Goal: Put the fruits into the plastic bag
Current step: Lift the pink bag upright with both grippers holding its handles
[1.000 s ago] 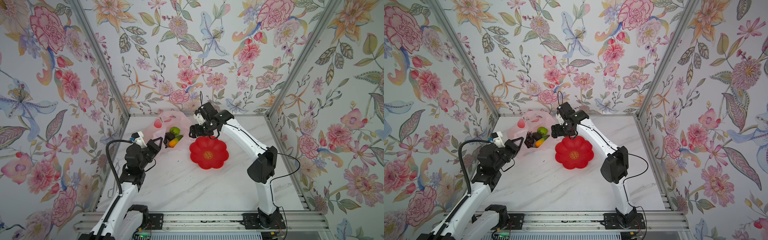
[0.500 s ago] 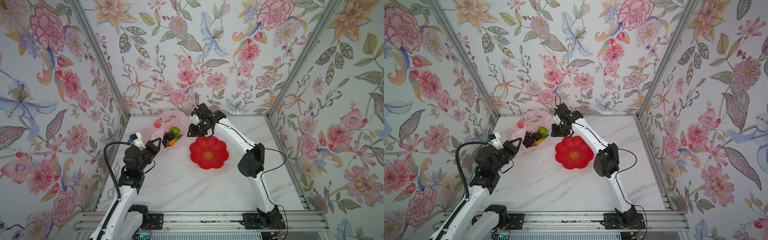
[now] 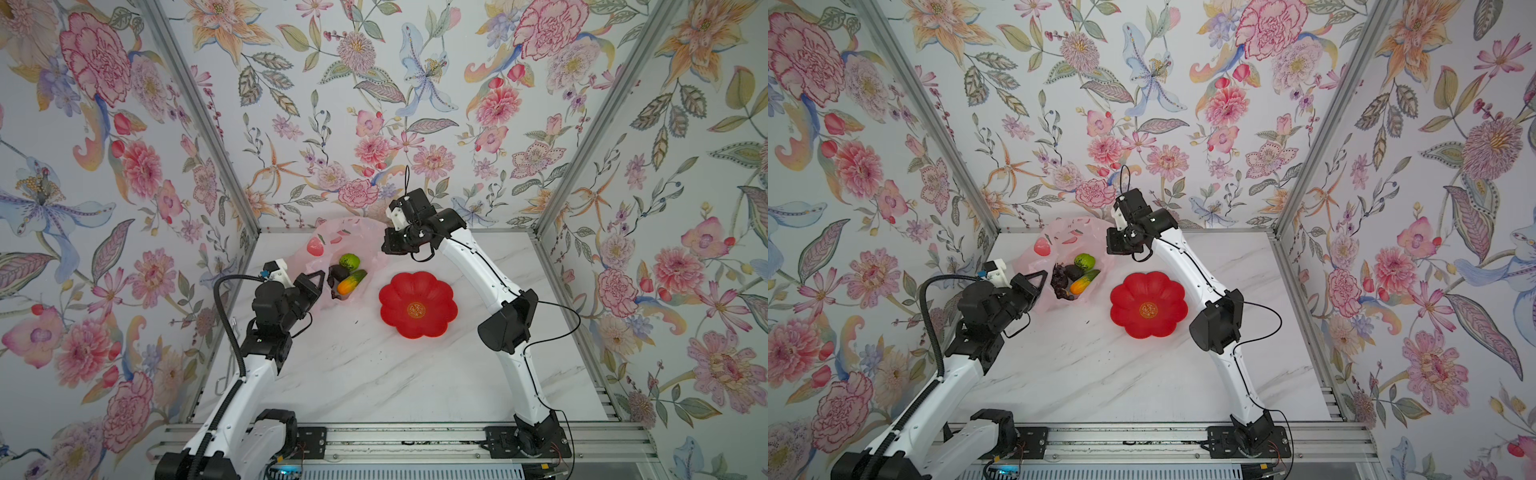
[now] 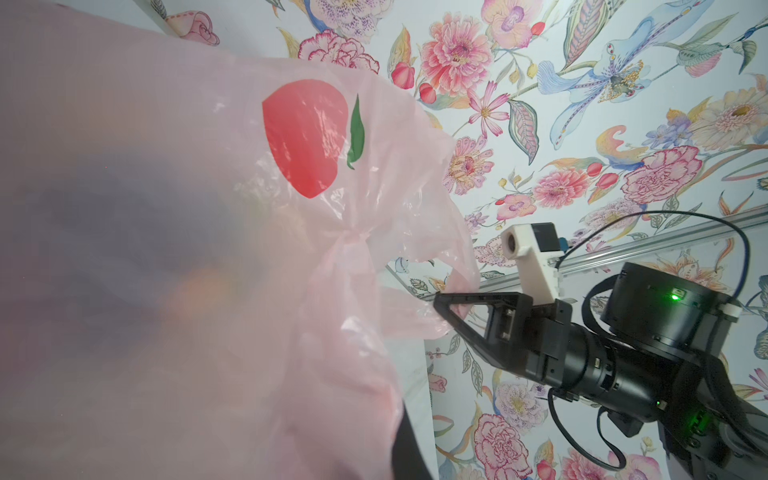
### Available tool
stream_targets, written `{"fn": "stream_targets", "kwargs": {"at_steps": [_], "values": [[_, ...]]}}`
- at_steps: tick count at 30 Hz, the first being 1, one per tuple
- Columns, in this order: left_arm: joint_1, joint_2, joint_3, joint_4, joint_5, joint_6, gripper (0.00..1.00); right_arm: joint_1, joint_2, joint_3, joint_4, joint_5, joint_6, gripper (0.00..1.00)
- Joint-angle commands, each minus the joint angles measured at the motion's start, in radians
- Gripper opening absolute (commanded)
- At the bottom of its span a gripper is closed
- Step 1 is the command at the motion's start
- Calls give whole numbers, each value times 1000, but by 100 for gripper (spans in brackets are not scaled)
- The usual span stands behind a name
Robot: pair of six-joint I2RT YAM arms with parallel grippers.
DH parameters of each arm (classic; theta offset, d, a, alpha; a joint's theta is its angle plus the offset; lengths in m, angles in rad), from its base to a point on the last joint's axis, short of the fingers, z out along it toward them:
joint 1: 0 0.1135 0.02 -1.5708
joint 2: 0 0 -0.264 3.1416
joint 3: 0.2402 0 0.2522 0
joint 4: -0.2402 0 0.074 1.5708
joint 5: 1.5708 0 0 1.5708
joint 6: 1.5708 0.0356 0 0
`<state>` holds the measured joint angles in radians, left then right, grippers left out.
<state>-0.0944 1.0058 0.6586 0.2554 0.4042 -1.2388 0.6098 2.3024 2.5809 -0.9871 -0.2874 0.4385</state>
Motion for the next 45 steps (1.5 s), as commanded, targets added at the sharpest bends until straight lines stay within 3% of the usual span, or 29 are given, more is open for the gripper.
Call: {"fn": "stream_targets", "kwargs": {"at_steps": [1,10,17,32,41,45], "values": [[29,70,132,70,-10,15,0,-59,-18,20,94,-50,72,0],[70,337,501,137,24,-5,0,-132,-76,21,348,-123,135,0],[62,480,703,204,49,-72,0,-203,-136,24,455,-144,169,0],[-72,764,1018,206,87,-74,0,-321,-214,19,493,-186,186,0],[-151,866,1090,-89,42,136,0,-331,-254,-77,481,-212,150,0],[-172,913,1141,-155,51,164,0,-334,-250,-145,479,-234,143,0]]}}
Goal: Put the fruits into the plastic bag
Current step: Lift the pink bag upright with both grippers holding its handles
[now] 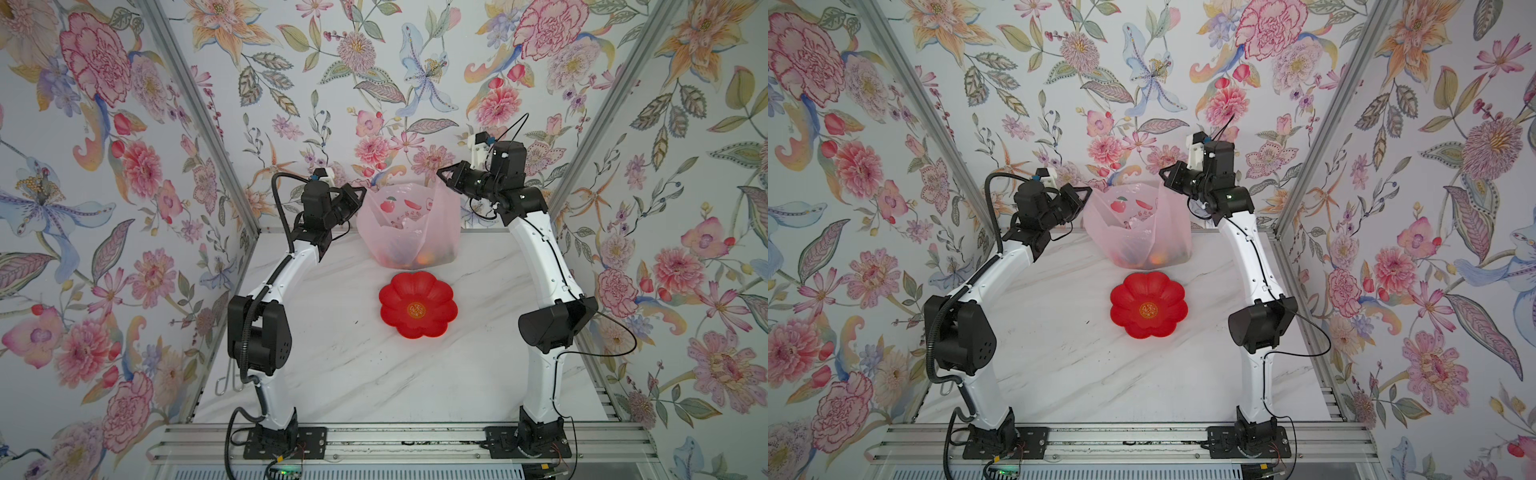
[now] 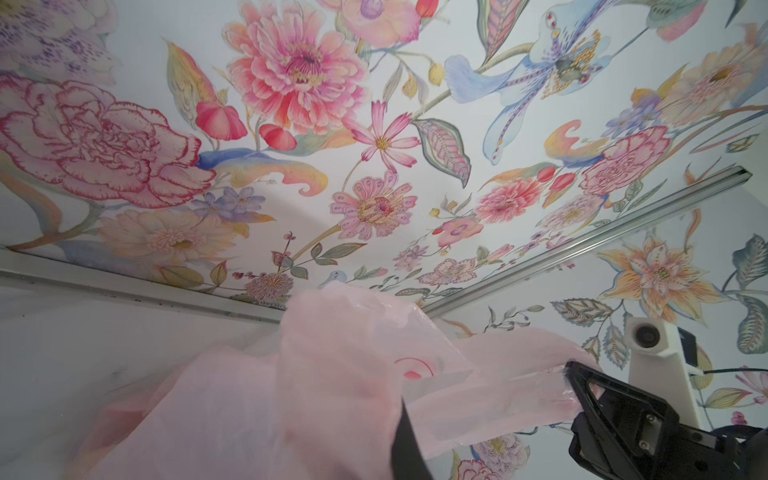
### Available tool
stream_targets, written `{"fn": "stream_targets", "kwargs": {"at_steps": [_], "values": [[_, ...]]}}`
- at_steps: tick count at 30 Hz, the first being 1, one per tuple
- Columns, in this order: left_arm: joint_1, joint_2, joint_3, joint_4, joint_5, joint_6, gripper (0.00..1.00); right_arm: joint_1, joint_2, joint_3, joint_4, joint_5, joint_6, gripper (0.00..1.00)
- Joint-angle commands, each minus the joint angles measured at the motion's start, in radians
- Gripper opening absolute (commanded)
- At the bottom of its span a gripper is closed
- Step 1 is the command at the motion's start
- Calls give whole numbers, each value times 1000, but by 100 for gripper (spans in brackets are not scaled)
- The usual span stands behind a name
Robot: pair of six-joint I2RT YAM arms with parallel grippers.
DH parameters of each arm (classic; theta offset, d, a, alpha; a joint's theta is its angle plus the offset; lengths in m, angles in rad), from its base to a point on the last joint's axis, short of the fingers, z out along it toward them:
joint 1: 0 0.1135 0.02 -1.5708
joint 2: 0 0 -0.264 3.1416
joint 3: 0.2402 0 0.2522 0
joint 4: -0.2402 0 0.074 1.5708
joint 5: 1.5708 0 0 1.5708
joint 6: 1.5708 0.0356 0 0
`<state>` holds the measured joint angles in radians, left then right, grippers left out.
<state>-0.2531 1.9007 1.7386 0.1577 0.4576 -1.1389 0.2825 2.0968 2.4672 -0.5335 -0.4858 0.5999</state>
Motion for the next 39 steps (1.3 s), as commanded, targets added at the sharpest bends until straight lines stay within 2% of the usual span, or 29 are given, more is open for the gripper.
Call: {"fn": "stream_targets", "kwargs": {"at_steps": [1,5,9,11,15,18,23,28,31,33,34,36,39], "values": [[-18,28,65,-58,6,59,0,-12,-44,-47,28,-49,-10,0],[-42,53,79,-56,19,57,0,-12,-39,-86,33,-83,3,0],[-67,80,105,-58,46,57,2,-14,-41,-115,33,-98,11,16],[-75,87,116,-59,64,60,10,-17,-40,-120,33,-105,15,27],[-82,84,122,-66,92,69,33,-23,-43,-126,33,-114,22,43],[-81,70,132,-95,104,96,48,-33,-50,-137,33,-122,30,51],[-73,48,193,-224,91,195,69,-51,-99,-196,33,-113,33,57],[-56,10,203,-308,70,267,81,-69,-158,-259,34,-96,20,65],[-45,-14,203,-353,51,314,88,-80,-187,-290,33,-91,16,74],[-39,-28,202,-385,39,339,92,-87,-209,-312,28,-81,9,85],[-34,-36,199,-396,32,350,94,-90,-218,-320,24,-77,5,99],[-23,-56,189,-414,20,368,99,-96,-238,-337,12,-69,-4,99],[-2,-89,162,-417,14,378,99,-106,-264,-361,0,-59,-13,99]]}}
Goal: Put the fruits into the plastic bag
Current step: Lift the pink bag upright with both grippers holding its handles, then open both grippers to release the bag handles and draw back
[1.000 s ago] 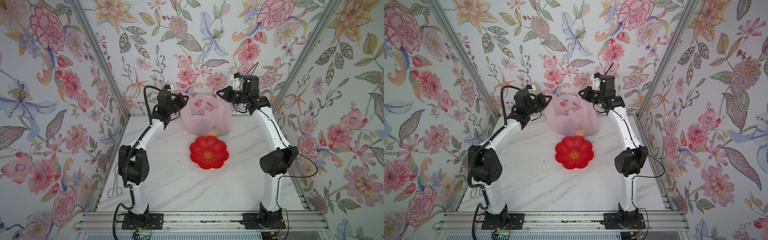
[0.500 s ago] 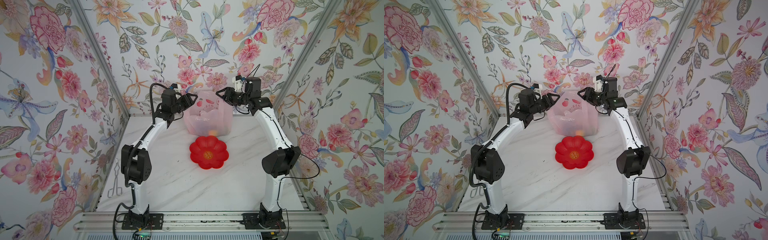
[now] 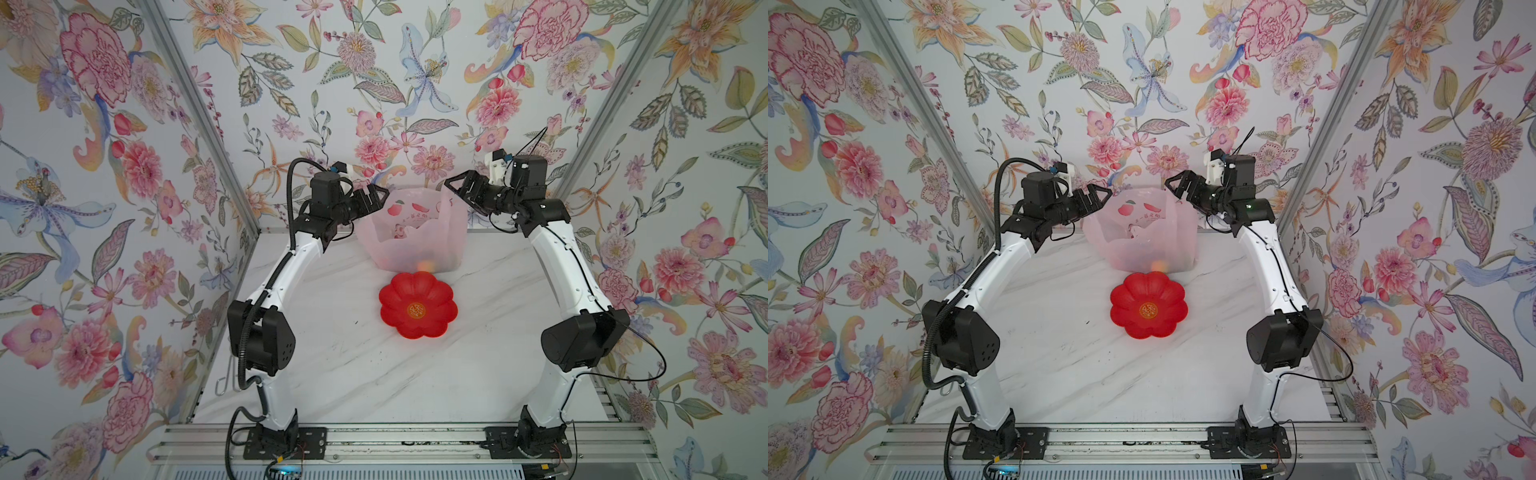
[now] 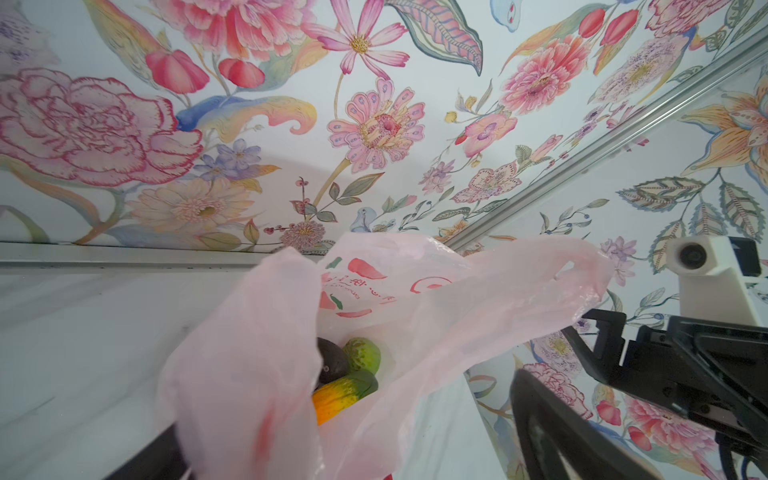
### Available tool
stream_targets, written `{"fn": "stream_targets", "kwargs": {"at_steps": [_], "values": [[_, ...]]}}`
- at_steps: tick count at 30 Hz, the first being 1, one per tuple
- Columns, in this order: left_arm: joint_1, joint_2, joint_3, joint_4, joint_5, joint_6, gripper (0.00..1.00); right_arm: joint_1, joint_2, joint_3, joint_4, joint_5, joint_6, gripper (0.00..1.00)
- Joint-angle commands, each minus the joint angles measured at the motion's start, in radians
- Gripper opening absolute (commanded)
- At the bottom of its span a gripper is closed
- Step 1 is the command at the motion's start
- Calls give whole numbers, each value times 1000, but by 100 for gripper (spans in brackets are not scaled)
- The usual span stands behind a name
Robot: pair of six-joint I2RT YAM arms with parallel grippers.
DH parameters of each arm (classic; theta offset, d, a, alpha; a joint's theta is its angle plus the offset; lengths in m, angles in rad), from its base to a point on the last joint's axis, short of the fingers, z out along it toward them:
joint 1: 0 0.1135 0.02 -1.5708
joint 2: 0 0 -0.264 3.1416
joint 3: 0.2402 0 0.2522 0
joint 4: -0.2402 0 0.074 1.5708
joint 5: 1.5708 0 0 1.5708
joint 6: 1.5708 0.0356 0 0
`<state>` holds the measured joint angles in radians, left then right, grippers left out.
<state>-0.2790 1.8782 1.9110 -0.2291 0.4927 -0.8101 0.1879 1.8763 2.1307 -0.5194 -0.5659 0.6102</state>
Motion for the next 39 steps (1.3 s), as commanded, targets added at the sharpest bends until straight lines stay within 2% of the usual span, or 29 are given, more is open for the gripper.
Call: {"fn": "stream_targets", "kwargs": {"at_steps": [1,13,21,31,39], "values": [[31,-78,-20,-30,-21,51,99,-15,-52,-33,-14,22,-25,99],[94,-228,-96,-78,-95,129,99,-73,-157,-132,-13,31,-47,99],[112,-357,-161,-90,-156,170,99,-139,-259,-254,22,39,-41,99],[133,-530,-352,-38,-218,201,99,-190,-369,-360,41,63,-45,99],[141,-696,-545,89,-273,267,99,-209,-495,-498,126,154,-80,99]]}}
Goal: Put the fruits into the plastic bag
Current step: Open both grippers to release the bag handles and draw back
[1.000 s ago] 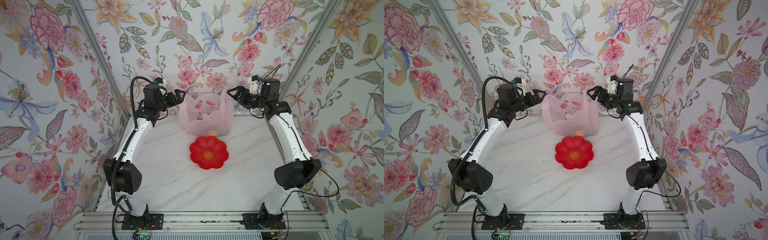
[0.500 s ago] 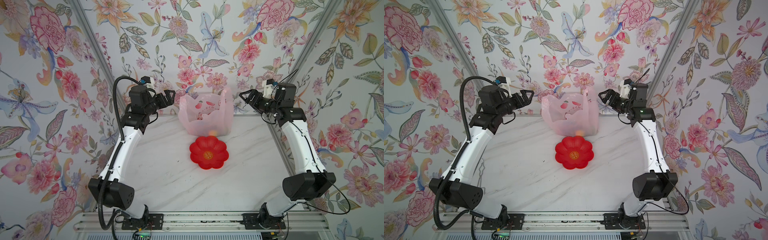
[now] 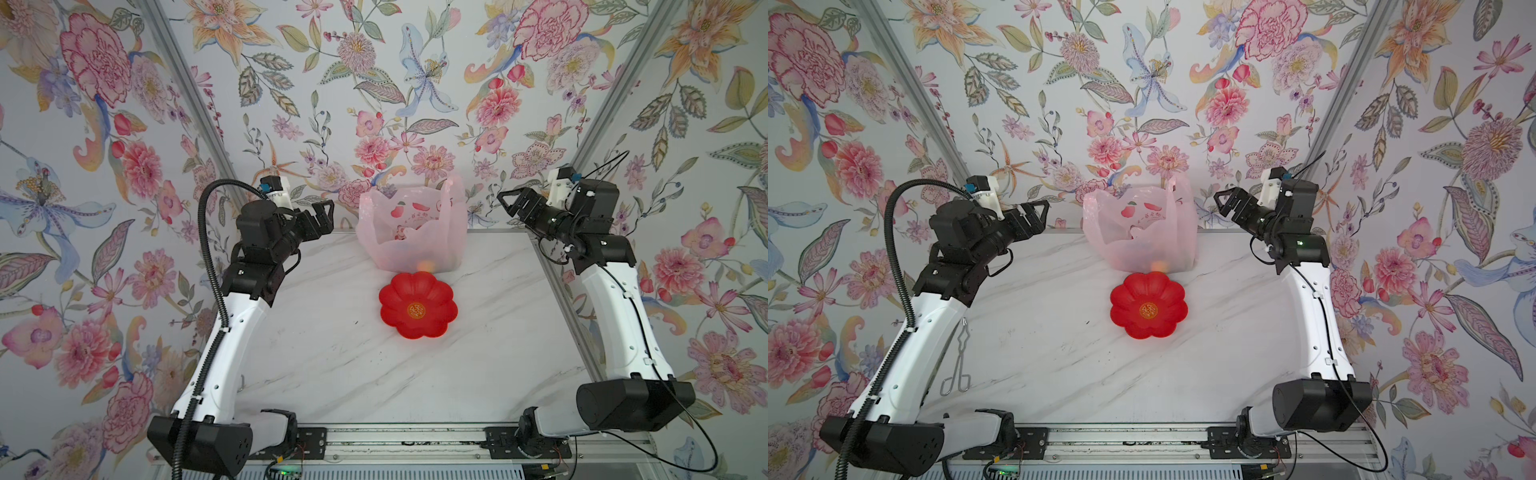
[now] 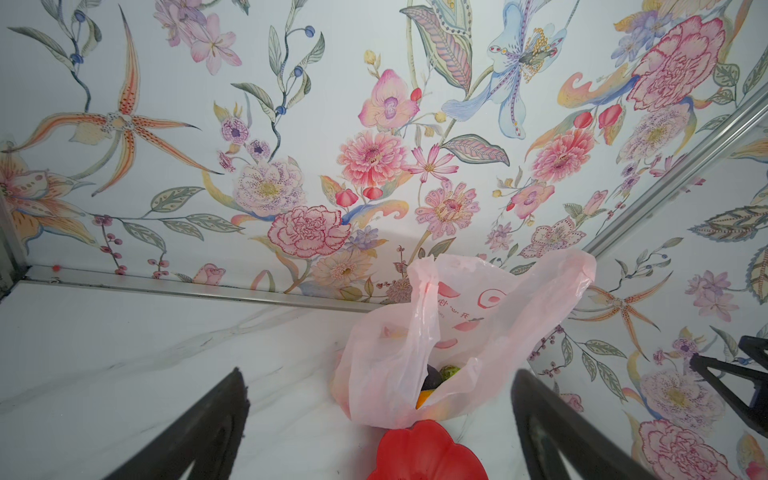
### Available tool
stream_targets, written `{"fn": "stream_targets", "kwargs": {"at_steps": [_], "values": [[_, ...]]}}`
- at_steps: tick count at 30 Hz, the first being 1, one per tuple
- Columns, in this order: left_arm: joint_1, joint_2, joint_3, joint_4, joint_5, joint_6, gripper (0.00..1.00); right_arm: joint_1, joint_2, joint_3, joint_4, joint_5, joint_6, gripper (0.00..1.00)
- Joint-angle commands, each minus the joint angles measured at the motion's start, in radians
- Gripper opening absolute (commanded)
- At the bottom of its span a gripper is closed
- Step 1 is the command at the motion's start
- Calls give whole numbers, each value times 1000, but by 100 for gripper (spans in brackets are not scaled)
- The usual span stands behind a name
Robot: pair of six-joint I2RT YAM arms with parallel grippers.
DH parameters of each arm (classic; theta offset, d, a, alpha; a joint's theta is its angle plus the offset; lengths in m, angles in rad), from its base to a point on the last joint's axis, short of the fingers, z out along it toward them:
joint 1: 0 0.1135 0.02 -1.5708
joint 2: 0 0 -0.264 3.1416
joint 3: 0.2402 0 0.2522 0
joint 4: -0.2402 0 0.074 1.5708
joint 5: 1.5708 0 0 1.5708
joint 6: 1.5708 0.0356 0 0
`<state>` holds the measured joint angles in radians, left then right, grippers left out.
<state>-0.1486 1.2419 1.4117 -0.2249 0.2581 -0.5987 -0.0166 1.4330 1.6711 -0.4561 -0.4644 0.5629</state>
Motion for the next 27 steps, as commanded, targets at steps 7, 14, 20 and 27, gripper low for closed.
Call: {"fn": "stream_targets", "kwargs": {"at_steps": [7,14,20,27], "values": [[10,-226,-285,226,-136,105,99,1,-238,-346,359,163,-94,99],[10,-414,-591,483,-259,92,99,58,-411,-702,806,328,-178,99],[11,-544,-824,731,-334,61,99,101,-429,-863,1027,382,-212,99],[12,-611,-878,655,-392,65,100,133,-418,-998,1194,398,-312,99]]}}
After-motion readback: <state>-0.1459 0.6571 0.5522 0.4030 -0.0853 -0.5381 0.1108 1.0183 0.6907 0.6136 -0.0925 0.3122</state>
